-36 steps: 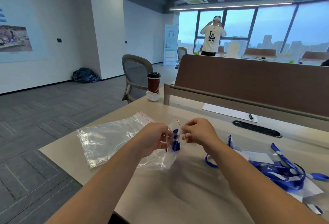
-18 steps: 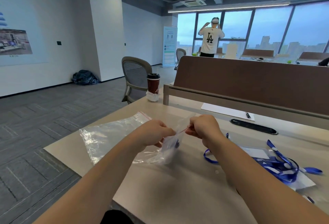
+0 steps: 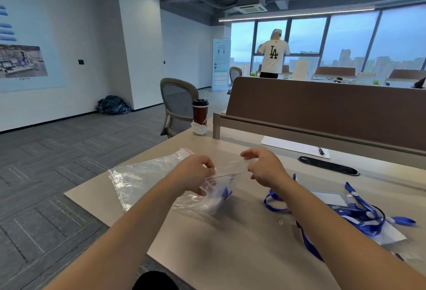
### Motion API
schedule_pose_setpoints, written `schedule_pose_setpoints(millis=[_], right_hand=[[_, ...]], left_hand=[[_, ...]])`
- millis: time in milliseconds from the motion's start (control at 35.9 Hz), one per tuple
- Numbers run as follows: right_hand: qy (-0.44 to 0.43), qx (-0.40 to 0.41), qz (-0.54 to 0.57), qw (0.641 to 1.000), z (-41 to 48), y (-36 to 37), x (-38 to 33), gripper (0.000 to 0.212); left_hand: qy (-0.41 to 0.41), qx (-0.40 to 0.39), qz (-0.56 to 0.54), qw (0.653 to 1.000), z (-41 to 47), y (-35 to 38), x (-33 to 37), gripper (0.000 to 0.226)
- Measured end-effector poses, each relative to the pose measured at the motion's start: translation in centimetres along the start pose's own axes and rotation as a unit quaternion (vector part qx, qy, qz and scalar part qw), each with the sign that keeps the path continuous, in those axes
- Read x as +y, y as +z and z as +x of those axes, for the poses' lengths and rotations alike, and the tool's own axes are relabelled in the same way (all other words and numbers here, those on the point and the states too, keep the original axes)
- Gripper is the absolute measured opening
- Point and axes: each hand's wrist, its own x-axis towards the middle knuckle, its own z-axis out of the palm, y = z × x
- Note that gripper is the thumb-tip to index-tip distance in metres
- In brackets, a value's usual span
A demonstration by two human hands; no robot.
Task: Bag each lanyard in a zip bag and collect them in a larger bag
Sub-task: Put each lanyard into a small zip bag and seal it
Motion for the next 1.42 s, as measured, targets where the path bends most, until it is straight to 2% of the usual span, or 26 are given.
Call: schedule_pose_setpoints(millis=[167, 250, 334, 445, 557, 668, 863, 974, 1169, 1280, 1419], right_hand=[[-0.034, 0.008, -0.081, 0.996, 0.1, -1.0, 0.1, 0.013], [-0.039, 0.012, -0.085, 0.996, 0.1, -1.8, -0.4, 0.006], [-0.044, 0.015, -0.116, 0.992, 0.2, -2.6, -0.6, 0.004], [-0.049, 0.017, -0.156, 0.986, -0.1, -4.0, -1.3, 0.005], [-0.058, -0.013, -0.174, 0.983, -0.4, -5.3, -2.1, 0.008], [-0.068, -0.027, -0.181, 0.981, -0.5, -6.2, -2.5, 0.012], [-0.051, -0.050, -0.164, 0.984, -0.7, -6.2, -1.7, 0.012], [-0.044, -0.062, -0.160, 0.984, -0.7, -6.0, -1.3, 0.009], [-0.040, -0.060, -0.151, 0.986, -0.4, -5.6, -1.0, 0.010], [-0.040, -0.070, -0.181, 0.980, -0.2, -5.1, -1.2, 0.008], [-0.057, -0.083, -0.191, 0.976, -0.3, -3.3, -2.4, 0.029]], left_hand=[[0.036, 0.075, 0.005, 0.997, -0.2, -0.5, 0.4, 0.020], [0.056, 0.021, -0.059, 0.996, -0.9, -0.9, 0.2, 0.035], [0.068, 0.007, -0.065, 0.996, -1.0, -1.2, -0.3, 0.029], [0.064, 0.062, -0.135, 0.987, -0.3, -1.2, -0.4, 0.009], [0.055, 0.102, -0.213, 0.970, 0.3, -1.0, -0.1, 0.012], [0.053, 0.121, -0.295, 0.947, 0.8, -0.8, 0.3, 0.005], [0.027, 0.116, -0.305, 0.945, 1.5, 0.3, -0.5, 0.002], [0.036, 0.115, -0.290, 0.949, 1.7, 0.5, -1.5, 0.010], [0.026, 0.094, -0.371, 0.924, 1.4, 0.5, -2.4, 0.011], [0.026, 0.095, -0.348, 0.932, 1.5, 0.7, -2.8, 0.011], [0.030, 0.119, -0.321, 0.939, 1.9, 1.1, -3.4, 0.007]])
